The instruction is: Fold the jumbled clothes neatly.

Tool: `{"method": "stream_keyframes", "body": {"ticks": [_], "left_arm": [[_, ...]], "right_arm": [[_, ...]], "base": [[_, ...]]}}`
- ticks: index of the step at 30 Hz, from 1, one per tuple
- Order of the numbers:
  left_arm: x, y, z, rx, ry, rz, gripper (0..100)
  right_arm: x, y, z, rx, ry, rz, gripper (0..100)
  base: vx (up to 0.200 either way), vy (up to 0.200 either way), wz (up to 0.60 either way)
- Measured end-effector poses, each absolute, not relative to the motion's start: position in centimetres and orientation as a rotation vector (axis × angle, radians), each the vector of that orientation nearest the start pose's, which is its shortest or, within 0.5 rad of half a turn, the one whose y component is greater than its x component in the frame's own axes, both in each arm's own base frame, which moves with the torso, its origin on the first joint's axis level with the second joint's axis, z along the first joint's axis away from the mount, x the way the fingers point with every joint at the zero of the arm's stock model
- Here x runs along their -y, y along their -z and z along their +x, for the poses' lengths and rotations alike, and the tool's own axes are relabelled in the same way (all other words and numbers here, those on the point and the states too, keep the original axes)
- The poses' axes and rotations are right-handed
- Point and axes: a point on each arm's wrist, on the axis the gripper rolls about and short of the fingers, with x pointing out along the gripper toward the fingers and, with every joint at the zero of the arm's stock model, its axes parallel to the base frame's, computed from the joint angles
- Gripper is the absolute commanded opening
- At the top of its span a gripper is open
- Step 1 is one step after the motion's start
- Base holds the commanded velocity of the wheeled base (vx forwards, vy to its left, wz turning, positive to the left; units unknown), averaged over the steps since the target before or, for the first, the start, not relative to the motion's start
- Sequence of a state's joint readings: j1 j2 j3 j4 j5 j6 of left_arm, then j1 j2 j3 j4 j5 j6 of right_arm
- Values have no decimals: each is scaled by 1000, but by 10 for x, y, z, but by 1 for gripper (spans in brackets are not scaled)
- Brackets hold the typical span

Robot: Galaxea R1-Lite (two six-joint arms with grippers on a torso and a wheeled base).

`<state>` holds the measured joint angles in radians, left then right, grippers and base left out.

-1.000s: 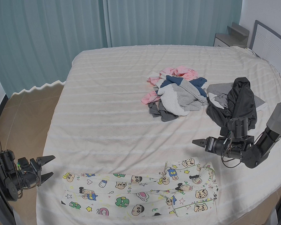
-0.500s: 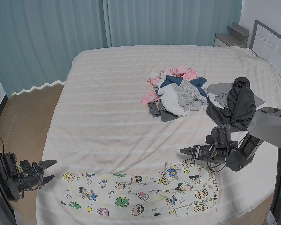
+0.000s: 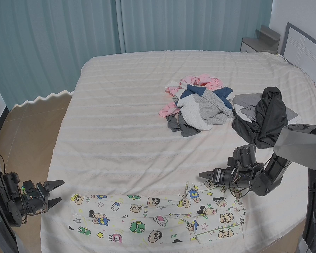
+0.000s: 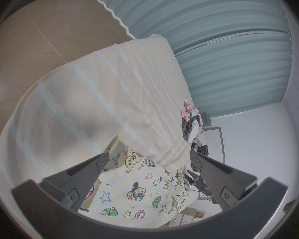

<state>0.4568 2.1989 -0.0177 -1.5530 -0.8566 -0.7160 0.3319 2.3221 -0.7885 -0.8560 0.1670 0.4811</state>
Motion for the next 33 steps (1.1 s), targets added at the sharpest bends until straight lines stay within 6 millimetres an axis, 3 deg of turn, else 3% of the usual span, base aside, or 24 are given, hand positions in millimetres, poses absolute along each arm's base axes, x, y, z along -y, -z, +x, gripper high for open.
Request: {"method": "stream_keyframes", "body": {"ticks": [10,23,24,33], "left_arm": [[-79,0,200,-632,195,-1077,100],[-79,0,200,-632,195,-1074,100],[-79,0,200,-632,195,-1074,100],[-79,0,200,-635,196,-1074,100]], "right_arm": [[-113,9,343,-769,-286,398,100],[-116,21,336,-813,-286,388,100],[-117,22,336,-816,-289,386,0],[-128,26,335,-813,-318,374,0]], "base": [[0,0,0],[0,0,0],[0,0,0],[0,0,0]]}}
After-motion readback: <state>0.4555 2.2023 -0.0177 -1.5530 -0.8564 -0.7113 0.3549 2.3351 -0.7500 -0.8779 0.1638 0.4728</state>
